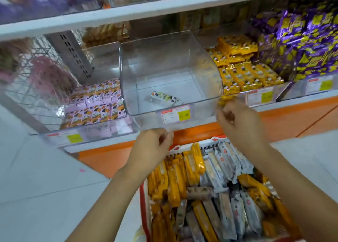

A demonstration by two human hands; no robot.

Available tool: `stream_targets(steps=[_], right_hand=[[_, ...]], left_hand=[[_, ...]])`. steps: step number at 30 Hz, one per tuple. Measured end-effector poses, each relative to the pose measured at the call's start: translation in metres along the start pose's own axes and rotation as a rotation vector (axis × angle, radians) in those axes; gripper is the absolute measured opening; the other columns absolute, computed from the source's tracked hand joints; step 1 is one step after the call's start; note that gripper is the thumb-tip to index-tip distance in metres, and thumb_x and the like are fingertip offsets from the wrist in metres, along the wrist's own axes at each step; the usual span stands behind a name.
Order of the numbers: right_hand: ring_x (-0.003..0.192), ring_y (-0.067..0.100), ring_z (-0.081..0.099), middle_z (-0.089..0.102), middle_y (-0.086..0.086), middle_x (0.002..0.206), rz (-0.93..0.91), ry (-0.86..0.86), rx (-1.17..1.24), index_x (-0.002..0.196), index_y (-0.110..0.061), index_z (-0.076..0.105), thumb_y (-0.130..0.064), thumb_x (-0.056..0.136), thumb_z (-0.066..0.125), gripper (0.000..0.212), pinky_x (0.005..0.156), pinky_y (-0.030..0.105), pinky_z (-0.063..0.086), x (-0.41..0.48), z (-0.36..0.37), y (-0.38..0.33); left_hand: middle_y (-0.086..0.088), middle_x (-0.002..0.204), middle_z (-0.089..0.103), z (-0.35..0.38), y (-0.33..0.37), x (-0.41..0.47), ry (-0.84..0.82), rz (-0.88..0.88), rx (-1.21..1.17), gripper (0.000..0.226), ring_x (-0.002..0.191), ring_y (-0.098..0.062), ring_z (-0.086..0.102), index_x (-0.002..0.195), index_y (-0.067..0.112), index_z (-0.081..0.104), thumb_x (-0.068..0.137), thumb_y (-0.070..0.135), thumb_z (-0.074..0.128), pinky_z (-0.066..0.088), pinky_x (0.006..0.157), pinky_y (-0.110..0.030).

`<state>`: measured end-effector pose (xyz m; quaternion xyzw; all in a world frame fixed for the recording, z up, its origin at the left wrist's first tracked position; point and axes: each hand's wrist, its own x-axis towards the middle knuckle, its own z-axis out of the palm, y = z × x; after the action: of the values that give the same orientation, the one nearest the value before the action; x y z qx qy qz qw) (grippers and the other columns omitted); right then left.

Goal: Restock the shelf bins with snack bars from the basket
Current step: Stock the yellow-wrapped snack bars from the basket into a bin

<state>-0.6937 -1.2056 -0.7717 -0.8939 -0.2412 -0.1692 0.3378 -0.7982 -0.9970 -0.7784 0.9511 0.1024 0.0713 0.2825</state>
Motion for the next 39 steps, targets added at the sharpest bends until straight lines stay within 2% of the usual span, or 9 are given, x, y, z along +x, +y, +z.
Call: stream_targets(steps=[4,7,10,16,23,29,32,35,39], right_hand=[[0.069,0.013,0.051,0.055,-0.003,0.079,0.199,-0.423,0.045,0.085,-0.018,0.055,-0.033,0.092,0.062,0.019,0.058,0.024,0.036,-0.06,0.05,0.0],[0.126,0.022,0.047,0.043,0.008,0.145,0.367,-0.807,0.068,0.143,-0.012,0.036,-0.047,0.085,0.066,0.074,0.101,0.032,0.042,-0.111,0.105,-0.009],[0.143,0.029,0.015,0.013,0.006,0.158,0.361,-0.85,-0.046,0.154,-0.014,0.006,-0.056,0.081,0.065,0.102,0.114,0.039,0.024,-0.143,0.141,-0.02],[0.139,0.032,0.022,0.021,0.015,0.15,0.537,-0.796,-0.159,0.152,-0.008,-0.002,-0.054,0.08,0.066,0.11,0.109,0.04,0.032,-0.144,0.172,-0.045],[0.135,0.037,0.03,0.019,0.018,0.148,0.698,-0.764,-0.037,0.152,-0.012,-0.006,-0.041,0.076,0.077,0.117,0.1,0.044,0.042,-0.143,0.17,-0.05],[0.13,0.034,0.041,0.036,0.018,0.145,0.8,-0.748,0.194,0.148,-0.001,0.019,-0.043,0.072,0.081,0.106,0.1,0.039,0.043,-0.147,0.138,-0.037],[0.109,0.027,0.059,0.057,0.008,0.121,0.703,-0.636,0.374,0.131,-0.011,0.04,-0.045,0.067,0.082,0.084,0.083,0.034,0.051,-0.143,0.113,-0.039],[0.083,0.0,0.06,0.061,-0.015,0.096,0.484,-0.563,0.414,0.124,-0.023,0.044,-0.036,0.074,0.08,0.063,0.061,0.02,0.045,-0.131,0.083,-0.053],[0.117,0.001,0.054,0.055,-0.014,0.134,0.339,-0.572,0.518,0.148,-0.042,0.023,-0.047,0.089,0.06,0.07,0.091,0.018,0.044,-0.118,0.053,-0.059]], left_hand=[[-0.008,0.08,0.064,0.017,-0.031,-0.031,-0.309,-0.156,0.258,0.029,0.083,-0.026,0.061,0.083,0.011,0.063,0.096,0.03,0.046,0.042,0.066,-0.033],[-0.009,0.112,0.062,0.031,-0.049,-0.056,-0.56,-0.272,0.384,0.032,0.11,-0.024,0.057,0.12,0.017,0.056,0.1,0.033,0.039,0.046,0.085,-0.031],[-0.001,0.078,0.048,0.041,-0.061,-0.077,-0.768,-0.377,0.365,0.026,0.081,-0.016,0.053,0.075,0.021,0.044,0.1,0.023,0.038,0.035,0.056,-0.018],[-0.001,0.065,0.035,0.039,-0.06,-0.089,-0.915,-0.368,0.382,0.038,0.056,-0.009,0.032,0.062,0.013,0.035,0.099,0.018,0.038,0.026,0.049,-0.02],[-0.002,0.065,0.037,0.027,-0.059,-0.084,-0.903,-0.415,0.277,0.038,0.055,-0.013,0.034,0.062,0.013,0.038,0.096,0.026,0.045,0.026,0.05,-0.024],[-0.002,0.057,0.035,0.029,-0.045,-0.076,-0.757,-0.437,0.087,0.044,0.048,-0.014,0.032,0.057,0.015,0.034,0.095,0.033,0.047,0.027,0.048,-0.025],[-0.012,0.073,0.062,0.028,-0.024,-0.07,-0.673,-0.514,-0.301,0.045,0.061,-0.017,0.059,0.077,0.004,0.06,0.091,0.046,0.055,0.053,0.064,-0.025],[-0.02,0.091,0.069,0.026,-0.01,-0.064,-0.543,-0.455,-0.431,0.048,0.08,-0.023,0.065,0.093,-0.005,0.069,0.091,0.041,0.058,0.055,0.085,-0.035],[-0.014,0.079,0.066,0.019,-0.006,-0.055,-0.388,-0.524,-0.704,0.026,0.074,-0.022,0.061,0.081,0.004,0.065,0.091,0.027,0.062,0.053,0.088,-0.04]])
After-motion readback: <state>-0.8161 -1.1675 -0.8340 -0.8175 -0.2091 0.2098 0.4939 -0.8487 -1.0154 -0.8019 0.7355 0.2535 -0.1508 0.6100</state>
